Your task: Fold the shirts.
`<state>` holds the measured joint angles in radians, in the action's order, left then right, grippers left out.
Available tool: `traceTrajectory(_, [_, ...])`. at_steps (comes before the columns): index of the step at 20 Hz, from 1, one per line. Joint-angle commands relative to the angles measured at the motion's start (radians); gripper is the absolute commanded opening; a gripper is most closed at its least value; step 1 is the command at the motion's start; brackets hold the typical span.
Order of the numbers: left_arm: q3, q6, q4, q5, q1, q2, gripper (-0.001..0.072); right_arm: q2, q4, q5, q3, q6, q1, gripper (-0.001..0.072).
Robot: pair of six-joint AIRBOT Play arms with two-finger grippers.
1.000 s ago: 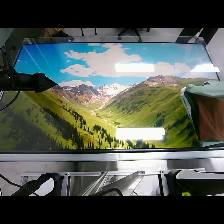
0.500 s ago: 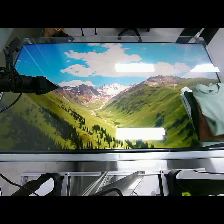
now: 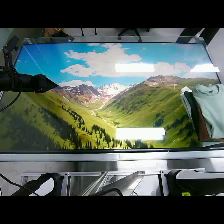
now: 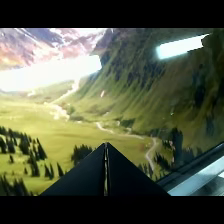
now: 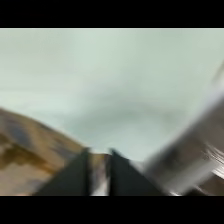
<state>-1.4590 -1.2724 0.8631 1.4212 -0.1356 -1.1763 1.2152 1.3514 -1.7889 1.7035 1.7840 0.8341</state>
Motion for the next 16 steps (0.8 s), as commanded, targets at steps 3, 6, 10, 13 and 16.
traceTrajectory(3, [-0.015, -0.011, -0.054, 0.048, 0.0, 0.055, 0.0015, -0.063, -0.314, 0.211, 0.057, -0.048, -0.157, 0.0017])
traceTrajectory(6, [0.225, -0.011, -0.052, 0.0, 0.018, 0.223, 0.0015, -0.163, -0.265, 0.237, -0.144, -0.097, -0.426, 0.0017])
traceTrajectory(10, [0.658, -0.011, -0.052, -0.089, 0.106, 0.491, 0.0015, -0.417, -0.256, 0.526, -0.727, -0.08, -0.957, 0.0018])
traceTrajectory(13, [0.877, -0.05, -0.053, -0.13, 0.183, 0.622, 0.0015, -0.487, -0.255, 0.695, -0.947, -0.026, -1.201, 0.0017])
traceTrajectory(16, [0.952, -0.066, -0.052, -0.149, 0.229, 0.673, 0.0015, -0.472, -0.277, 0.71, -0.949, -0.059, -1.227, 0.0018])
